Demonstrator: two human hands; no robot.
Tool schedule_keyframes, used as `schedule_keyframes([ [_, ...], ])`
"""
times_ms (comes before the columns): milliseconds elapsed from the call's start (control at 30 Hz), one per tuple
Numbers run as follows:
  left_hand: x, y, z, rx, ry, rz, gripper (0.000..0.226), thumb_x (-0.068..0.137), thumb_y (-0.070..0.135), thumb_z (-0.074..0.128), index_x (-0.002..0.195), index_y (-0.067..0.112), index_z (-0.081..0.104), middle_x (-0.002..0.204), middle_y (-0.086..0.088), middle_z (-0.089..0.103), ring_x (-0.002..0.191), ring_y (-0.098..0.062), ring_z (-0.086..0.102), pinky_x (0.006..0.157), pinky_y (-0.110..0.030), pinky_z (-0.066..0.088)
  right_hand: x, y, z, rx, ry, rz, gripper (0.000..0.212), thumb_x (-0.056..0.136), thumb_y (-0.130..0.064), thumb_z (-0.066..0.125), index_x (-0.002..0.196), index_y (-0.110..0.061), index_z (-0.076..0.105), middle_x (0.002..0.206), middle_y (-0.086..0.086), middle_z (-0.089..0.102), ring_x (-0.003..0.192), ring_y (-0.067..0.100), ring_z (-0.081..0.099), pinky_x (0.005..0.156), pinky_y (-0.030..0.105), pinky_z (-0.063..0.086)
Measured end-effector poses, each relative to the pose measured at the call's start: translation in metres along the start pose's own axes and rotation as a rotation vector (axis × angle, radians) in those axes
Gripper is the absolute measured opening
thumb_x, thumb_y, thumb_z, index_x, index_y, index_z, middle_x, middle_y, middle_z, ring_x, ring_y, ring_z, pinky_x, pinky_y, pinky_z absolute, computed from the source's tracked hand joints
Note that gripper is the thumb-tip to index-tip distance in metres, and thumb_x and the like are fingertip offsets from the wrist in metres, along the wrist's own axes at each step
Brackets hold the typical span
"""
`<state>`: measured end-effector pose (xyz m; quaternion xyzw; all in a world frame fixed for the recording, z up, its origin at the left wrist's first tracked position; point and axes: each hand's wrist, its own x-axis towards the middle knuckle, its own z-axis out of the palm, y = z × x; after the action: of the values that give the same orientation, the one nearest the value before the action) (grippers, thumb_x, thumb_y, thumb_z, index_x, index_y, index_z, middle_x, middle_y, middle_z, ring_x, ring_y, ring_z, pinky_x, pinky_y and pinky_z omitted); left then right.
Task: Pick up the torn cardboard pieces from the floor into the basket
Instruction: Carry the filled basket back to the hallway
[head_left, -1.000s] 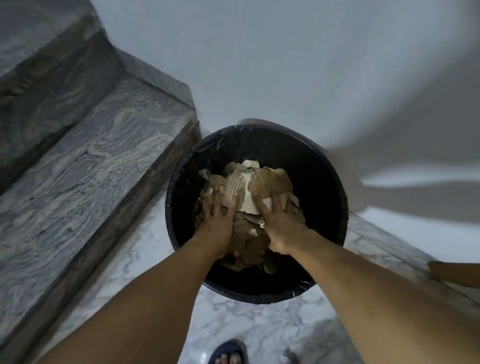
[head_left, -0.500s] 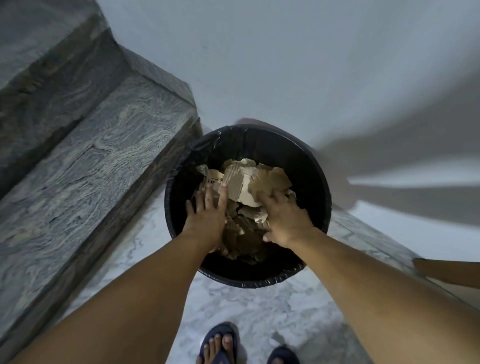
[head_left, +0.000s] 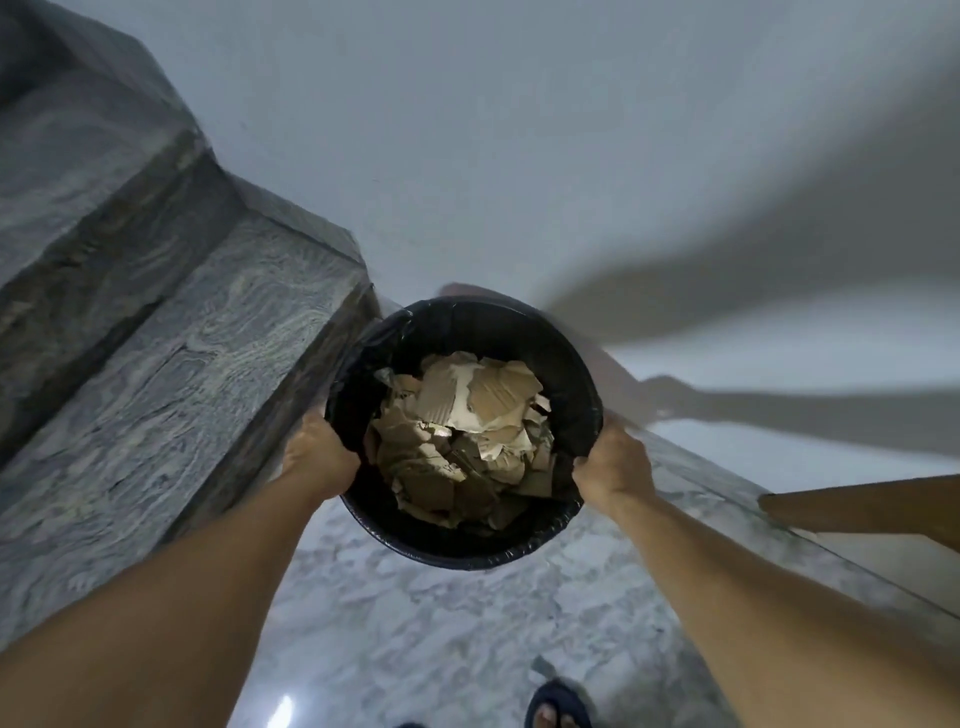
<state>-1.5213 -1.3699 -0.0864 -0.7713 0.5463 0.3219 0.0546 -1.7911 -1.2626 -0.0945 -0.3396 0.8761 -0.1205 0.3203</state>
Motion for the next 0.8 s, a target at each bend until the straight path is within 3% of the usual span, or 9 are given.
schedule_keyframes([
  [200,-0.021,-0.006,-0.018,0.013,-0.08,0.1,0.048,0.081,0.011,0.063,0.126,0.007,0.047,0.102,-0.017,0.056,0.085,-0.034,0.055,0.063,-0.035,0.044,-0.039,0.003,-0.024,0.021,-0.016,0.131,0.041,0.084,-0.007,0.063,0.123,-0.008,0.049,0.114,0.018,0.063,0.105,0.038,0.06,0.081,0.035,0.048],
  [333,-0.054,-0.01,-0.036,-0.038,-0.111,0.13,0.037,0.076,0.01,0.067,0.111,0.007,0.053,0.103,-0.019,0.059,0.088,-0.034,0.057,0.065,-0.036,0.047,-0.08,0.007,-0.048,0.072,0.001,0.174,0.043,0.08,-0.01,0.065,0.121,-0.015,0.054,0.109,0.014,0.066,0.102,0.036,0.062,0.082,0.035,0.051],
  [467,-0.091,-0.011,-0.065,-0.174,-0.246,0.062,0.028,0.078,-0.003,0.066,0.104,-0.002,0.055,0.096,-0.023,0.058,0.082,-0.033,0.059,0.068,-0.043,0.052,-0.132,0.017,-0.084,0.358,0.026,0.364,0.019,0.076,-0.003,0.074,0.09,-0.014,0.066,0.094,0.011,0.07,0.09,0.03,0.067,0.08,0.037,0.059],
  [600,-0.127,-0.006,-0.1,-0.329,-0.446,0.044,0.022,0.084,-0.011,0.06,0.104,-0.002,0.063,0.092,-0.018,0.063,0.073,-0.026,0.057,0.06,-0.034,0.049,-0.18,0.025,-0.118,0.687,-0.005,0.484,0.016,0.082,0.003,0.072,0.092,-0.008,0.065,0.097,0.009,0.069,0.091,0.024,0.065,0.064,0.034,0.058],
  [733,-0.171,0.007,-0.132,-0.396,-0.616,0.048,0.023,0.085,-0.019,0.053,0.092,0.002,0.061,0.089,-0.013,0.063,0.076,-0.023,0.055,0.056,-0.033,0.043,-0.226,0.044,-0.148,0.899,-0.009,0.542,0.023,0.082,0.004,0.071,0.103,-0.004,0.066,0.108,0.013,0.071,0.101,0.028,0.067,0.088,0.044,0.056],
  [800,-0.188,0.011,-0.14,-0.404,-0.694,0.021,0.025,0.086,-0.019,0.05,0.087,0.004,0.06,0.091,-0.012,0.063,0.08,-0.023,0.056,0.056,-0.033,0.045,-0.251,0.053,-0.161,1.034,0.004,0.573,0.017,0.084,0.007,0.067,0.1,-0.001,0.067,0.106,0.015,0.071,0.1,0.027,0.067,0.092,0.041,0.053],
])
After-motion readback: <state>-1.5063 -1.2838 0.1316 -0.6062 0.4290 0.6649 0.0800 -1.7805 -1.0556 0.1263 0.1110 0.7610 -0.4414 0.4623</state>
